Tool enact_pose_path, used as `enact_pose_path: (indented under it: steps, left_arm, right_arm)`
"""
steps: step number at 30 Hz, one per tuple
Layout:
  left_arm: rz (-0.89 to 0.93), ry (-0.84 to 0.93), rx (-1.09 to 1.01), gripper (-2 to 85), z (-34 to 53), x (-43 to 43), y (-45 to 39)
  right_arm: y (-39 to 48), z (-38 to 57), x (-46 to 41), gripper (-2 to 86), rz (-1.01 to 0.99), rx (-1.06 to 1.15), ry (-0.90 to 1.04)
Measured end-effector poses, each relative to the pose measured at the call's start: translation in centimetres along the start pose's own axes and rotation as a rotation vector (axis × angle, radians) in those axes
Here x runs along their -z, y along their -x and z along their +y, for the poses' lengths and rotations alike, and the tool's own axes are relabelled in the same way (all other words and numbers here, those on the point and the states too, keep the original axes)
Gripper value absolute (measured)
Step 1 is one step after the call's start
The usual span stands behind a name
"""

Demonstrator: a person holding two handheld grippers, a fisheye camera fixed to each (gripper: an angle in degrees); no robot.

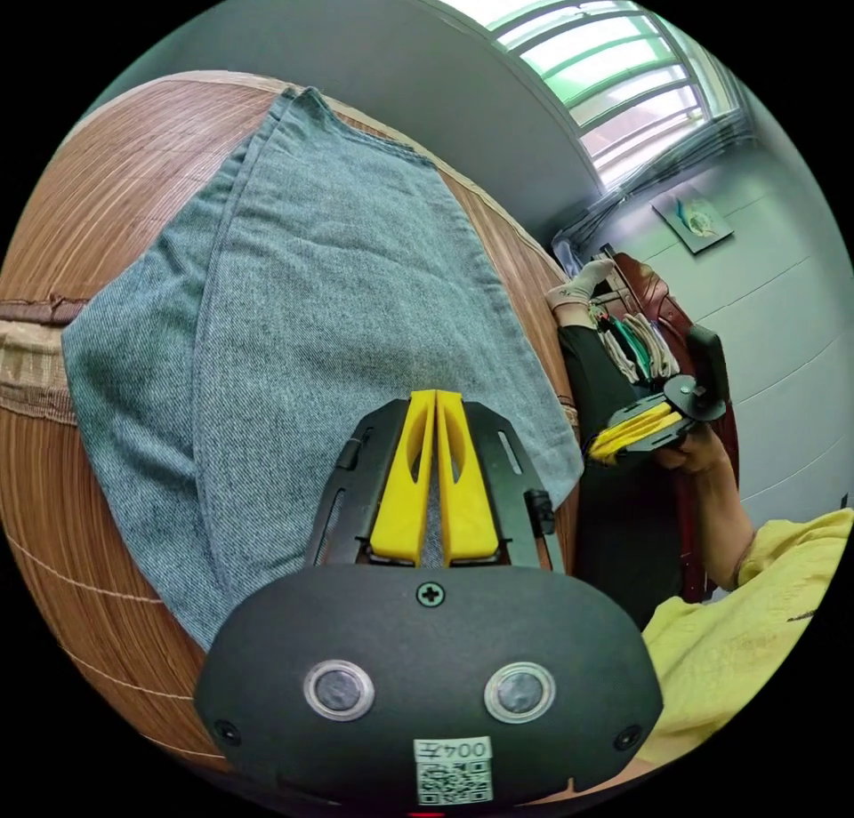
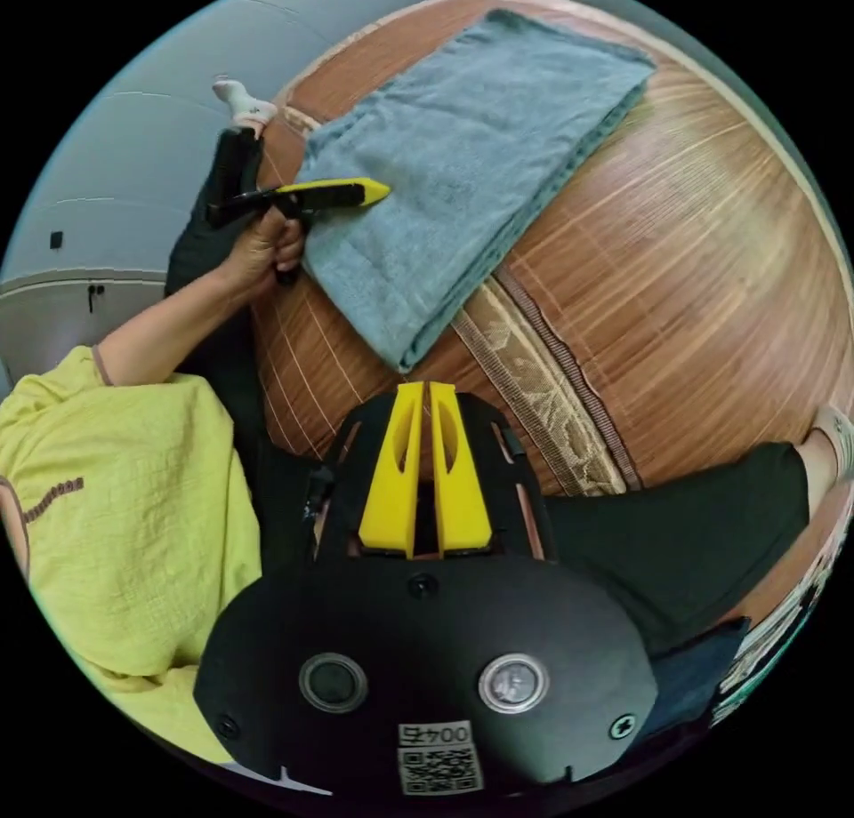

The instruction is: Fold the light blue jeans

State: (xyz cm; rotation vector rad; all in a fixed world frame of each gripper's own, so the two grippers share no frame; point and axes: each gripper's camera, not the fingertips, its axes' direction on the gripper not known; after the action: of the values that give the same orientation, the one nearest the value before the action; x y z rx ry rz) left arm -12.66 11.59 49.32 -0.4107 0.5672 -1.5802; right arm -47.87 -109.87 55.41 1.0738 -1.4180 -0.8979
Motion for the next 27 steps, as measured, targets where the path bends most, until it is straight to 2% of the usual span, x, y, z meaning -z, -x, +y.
enact_pose_path:
  steps: [5, 10, 13, 15, 20, 25, 27]
  left_arm:
    - [0.058, -0.011, 0.002, 0.3, 0.2, 1.4, 0.5]
    - [-0.02, -0.08, -0.076, 0.8, 2.7, 8.2, -0.9]
    - [-0.102, -0.085, -0.029, 1.7, 5.3, 12.5, 1.1]
    - [-0.059, -0.103, 0.032, 2.4, 6.6, 14.4, 3.3]
    - [0.025, -0.075, 0.095, 5.7, 6.6, 14.8, 6.3]
    - [0.061, -0.008, 0.13, 9.2, 5.6, 13.2, 8.1]
    - [0.066, 0.025, 0.129, 9.5, 5.1, 12.6, 8.5]
  right_arm:
    - [3.8, 2.4, 3.1, 8.0, -0.024, 0.006, -0.397]
    - [6.8, 1.8, 0.5, 9.1, 0.104, 0.019, -0.488]
    - [6.8, 1.8, -0.8, 10.1, 0.121, 0.0, -0.469]
    - [5.6, 2.6, -0.7, 10.6, 0.07, -0.046, -0.501]
    - [-2.2, 6.6, -0.5, 11.7, -0.345, -0.244, -0.655]
    - [-7.4, 8.9, -2.5, 12.6, -0.624, -0.416, -0.701]
    - [-8.5, 8.9, -3.1, 12.5, -0.648, -0.479, -0.673]
